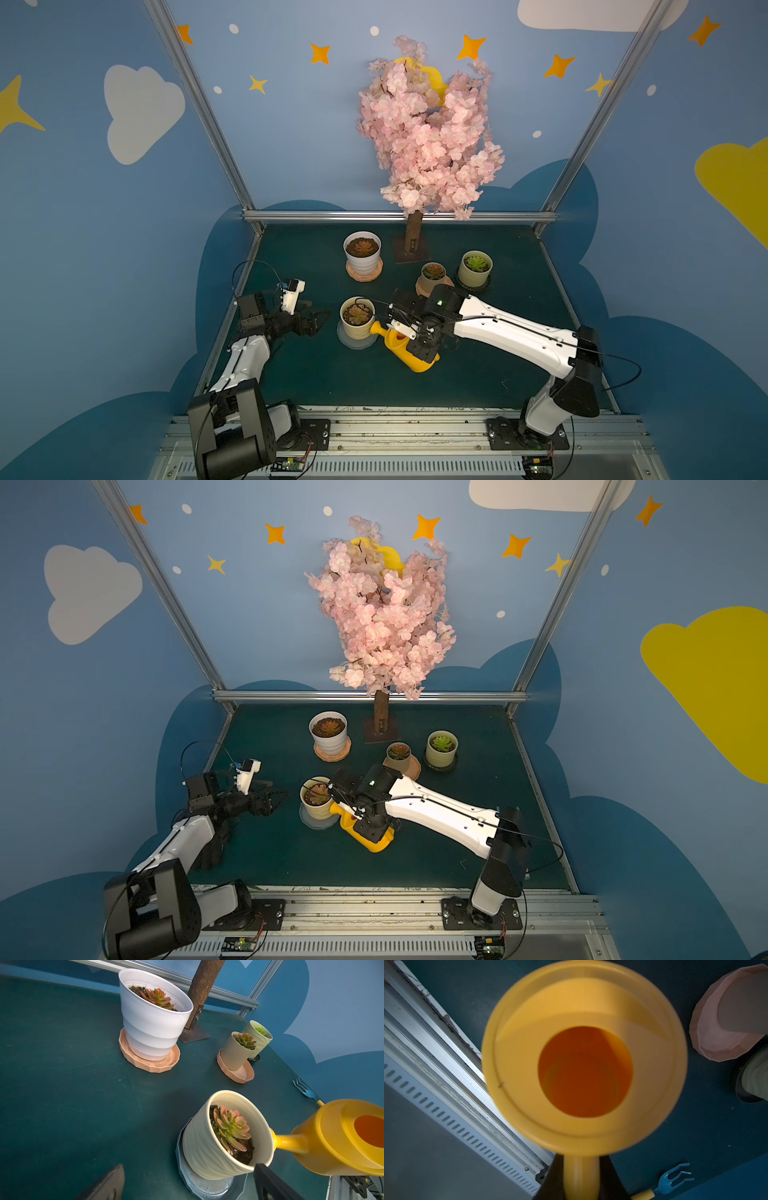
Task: Water the succulent around the soil edge
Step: Water the soil of the potted plant with water.
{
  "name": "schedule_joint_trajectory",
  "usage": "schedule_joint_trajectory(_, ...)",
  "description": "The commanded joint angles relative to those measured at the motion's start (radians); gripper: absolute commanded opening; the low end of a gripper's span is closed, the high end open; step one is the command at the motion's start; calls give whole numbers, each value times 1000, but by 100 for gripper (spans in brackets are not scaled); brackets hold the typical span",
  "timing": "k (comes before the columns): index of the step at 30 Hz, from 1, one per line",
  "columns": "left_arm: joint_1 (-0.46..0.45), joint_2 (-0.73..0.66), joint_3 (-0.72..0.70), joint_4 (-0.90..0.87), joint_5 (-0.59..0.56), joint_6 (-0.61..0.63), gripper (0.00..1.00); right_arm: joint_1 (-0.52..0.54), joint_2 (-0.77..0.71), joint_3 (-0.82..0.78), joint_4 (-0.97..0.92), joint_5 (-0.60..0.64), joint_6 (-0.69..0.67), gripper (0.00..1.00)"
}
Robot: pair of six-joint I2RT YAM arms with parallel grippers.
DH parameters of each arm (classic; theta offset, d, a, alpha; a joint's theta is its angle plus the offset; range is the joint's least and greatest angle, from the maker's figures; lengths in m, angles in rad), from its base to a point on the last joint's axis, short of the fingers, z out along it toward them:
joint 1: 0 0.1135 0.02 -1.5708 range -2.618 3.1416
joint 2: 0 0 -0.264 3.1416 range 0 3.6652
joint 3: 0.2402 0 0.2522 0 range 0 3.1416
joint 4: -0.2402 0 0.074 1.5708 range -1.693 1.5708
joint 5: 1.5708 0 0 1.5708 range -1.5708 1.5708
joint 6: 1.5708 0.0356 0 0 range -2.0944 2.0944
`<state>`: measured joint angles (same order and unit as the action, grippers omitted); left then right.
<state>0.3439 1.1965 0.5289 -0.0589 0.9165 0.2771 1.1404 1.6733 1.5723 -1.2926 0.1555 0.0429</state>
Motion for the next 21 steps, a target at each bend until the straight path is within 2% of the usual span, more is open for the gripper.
schedule_joint_trajectory(1,-3,-16,-7,5,9,3,100,-1,-7,18,-31,-7,-10,0)
schedule_joint_trajectory(21,-3,-13,-7,5,10,1,100,-1,13,44,-66,-16,-18,0)
